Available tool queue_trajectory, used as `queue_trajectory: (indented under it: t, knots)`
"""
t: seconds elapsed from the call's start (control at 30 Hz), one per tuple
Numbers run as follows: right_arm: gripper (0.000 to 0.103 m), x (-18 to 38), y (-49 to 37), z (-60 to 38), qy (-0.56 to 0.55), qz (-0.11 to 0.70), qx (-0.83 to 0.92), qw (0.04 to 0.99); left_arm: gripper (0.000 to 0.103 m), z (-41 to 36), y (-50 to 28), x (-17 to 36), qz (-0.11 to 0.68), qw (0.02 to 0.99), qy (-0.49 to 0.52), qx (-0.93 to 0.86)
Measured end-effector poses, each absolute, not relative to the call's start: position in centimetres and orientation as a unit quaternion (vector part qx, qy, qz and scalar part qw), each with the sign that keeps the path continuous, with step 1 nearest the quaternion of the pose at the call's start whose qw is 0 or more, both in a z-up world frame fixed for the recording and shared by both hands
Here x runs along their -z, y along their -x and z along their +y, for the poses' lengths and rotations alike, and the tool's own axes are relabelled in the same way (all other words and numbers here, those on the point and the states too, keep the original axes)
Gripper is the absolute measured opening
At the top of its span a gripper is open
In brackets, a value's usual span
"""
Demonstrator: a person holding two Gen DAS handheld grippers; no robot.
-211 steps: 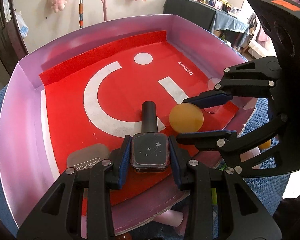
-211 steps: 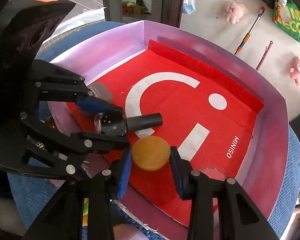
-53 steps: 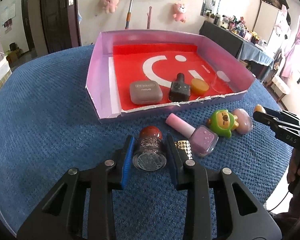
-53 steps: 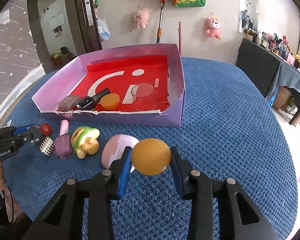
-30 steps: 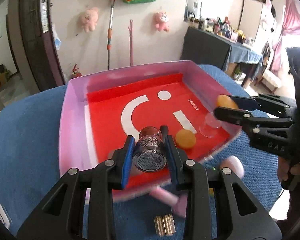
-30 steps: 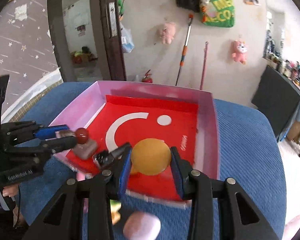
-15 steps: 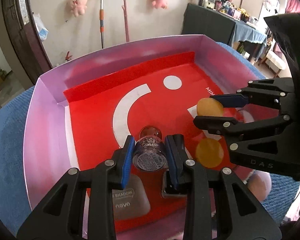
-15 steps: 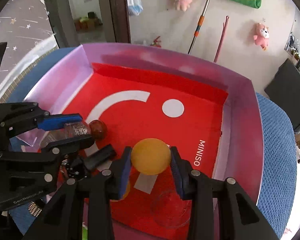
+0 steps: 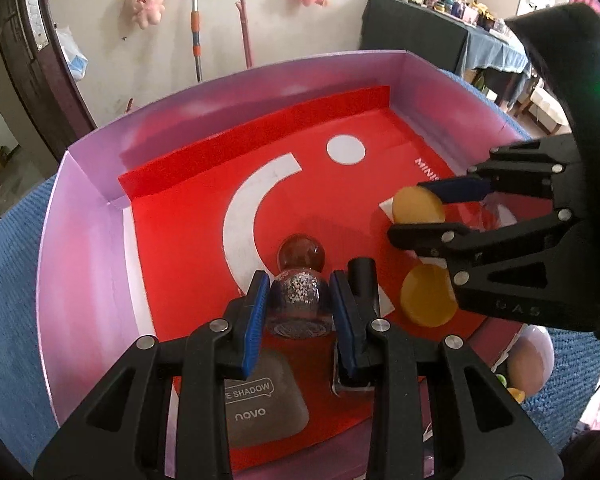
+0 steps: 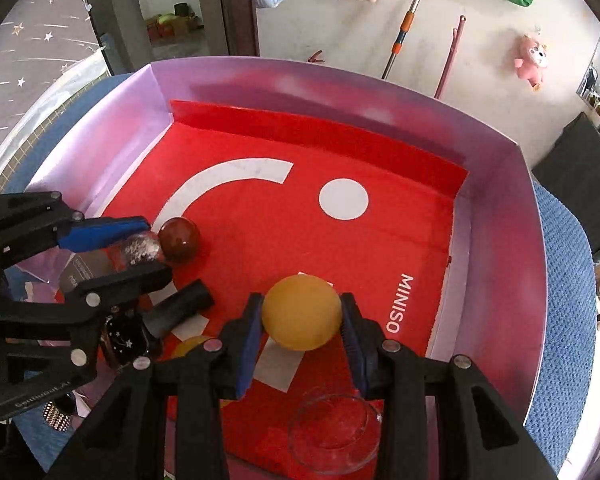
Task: Organize rigid objects
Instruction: 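Lower the sponge into the box with the right tool while the left lowers the glitter bottle, then open the right tool on the sponge while the left opens on the glitter bottle, then withdraw both tools from the box back over the table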
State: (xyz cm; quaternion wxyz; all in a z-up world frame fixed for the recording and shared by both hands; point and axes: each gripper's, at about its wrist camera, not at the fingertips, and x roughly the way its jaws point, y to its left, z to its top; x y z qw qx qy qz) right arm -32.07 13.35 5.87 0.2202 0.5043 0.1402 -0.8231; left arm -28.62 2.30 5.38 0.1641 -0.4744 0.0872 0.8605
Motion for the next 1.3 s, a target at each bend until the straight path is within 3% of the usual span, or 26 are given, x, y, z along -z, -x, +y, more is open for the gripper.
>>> queue_trajectory:
  t: [0.73, 0.8, 0.87, 1.2, 1.3]
  knots:
    - [0.05, -6.0, 31.8, 13.2, -0.508, 0.149, 0.819, 0.22, 0.031, 2.2, 28.7, -5.5, 0.079, 0.16, 0.468, -0.865]
    - [0.05, -6.1, 31.7, 13.2, -0.507, 0.149, 0.82, 0.22, 0.037, 2.1, 28.6, -5.8, 0.078, 0.161, 0.464, -0.868]
    - [0.053, -6.3, 31.8, 13.0, -0.505, 0.147, 0.822, 0.22, 0.065, 2.0, 28.4, -6.1, 0.075, 0.16, 0.458, -0.871]
    - [0.068, -8.9, 30.4, 13.5, -0.48, 0.138, 0.838, 0.219, 0.066, 1.7, 26.5, -8.8, 0.075, 0.154, 0.422, -0.89]
    - [0.073, -10.3, 29.2, 13.6, -0.464, 0.141, 0.847, 0.218, 0.072, 1.6, 25.1, -10.2, 0.073, 0.15, 0.404, -0.899]
